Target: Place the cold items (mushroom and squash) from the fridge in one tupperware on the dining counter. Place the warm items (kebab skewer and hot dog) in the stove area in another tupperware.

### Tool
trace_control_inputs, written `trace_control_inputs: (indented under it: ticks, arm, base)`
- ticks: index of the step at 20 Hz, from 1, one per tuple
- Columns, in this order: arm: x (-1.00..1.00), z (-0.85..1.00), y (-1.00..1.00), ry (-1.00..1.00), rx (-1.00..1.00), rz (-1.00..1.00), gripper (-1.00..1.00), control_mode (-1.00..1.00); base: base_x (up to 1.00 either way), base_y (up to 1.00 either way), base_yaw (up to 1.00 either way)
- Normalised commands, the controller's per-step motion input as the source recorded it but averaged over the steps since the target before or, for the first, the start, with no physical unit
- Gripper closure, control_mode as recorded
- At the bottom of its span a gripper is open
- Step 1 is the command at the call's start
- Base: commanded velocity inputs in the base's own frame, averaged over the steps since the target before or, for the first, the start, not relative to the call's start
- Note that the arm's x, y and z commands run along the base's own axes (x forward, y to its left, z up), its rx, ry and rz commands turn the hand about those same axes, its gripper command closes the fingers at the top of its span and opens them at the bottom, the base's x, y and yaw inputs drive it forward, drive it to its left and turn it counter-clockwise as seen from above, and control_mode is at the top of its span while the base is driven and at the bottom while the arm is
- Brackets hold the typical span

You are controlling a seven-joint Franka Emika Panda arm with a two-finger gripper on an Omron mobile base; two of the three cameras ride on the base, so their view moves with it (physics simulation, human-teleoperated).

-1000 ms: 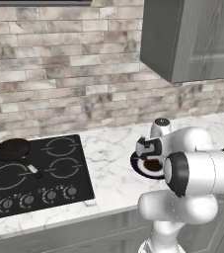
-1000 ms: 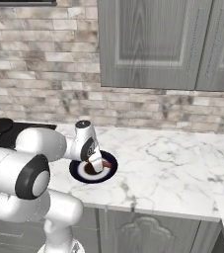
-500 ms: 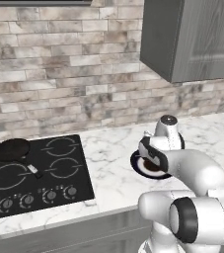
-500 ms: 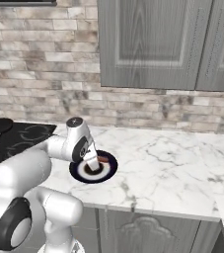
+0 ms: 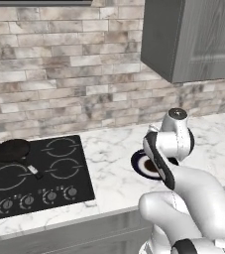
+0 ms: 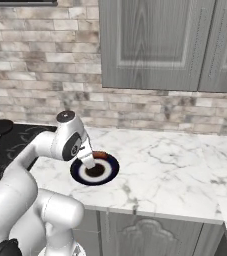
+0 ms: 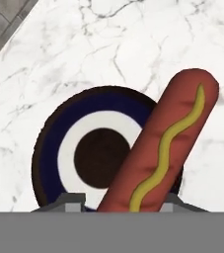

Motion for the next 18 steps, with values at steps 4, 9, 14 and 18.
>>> trace_control_inputs:
  ticks: [4,9,14,18]
  arm:
    - [-0.39,0.60,0.02,-0.02,0.00,0.00,1.00,-1.00]
    - [-0.42,0.52,0.00,-0.07,0.00,0.00,1.00,-1.00]
    - [-0.56,0.37,0.01,-0.09,-0.01,0.05,1.00,-1.00]
    - [-0.64,0.38,0.06,-0.12,-0.01,0.12,1.00,-1.00]
  base:
    - [0.00,0.00,0.00]
    - [0.00,0.00,0.00]
    - [0.00,0.00,0.00]
    - [0.00,0.00,0.00]
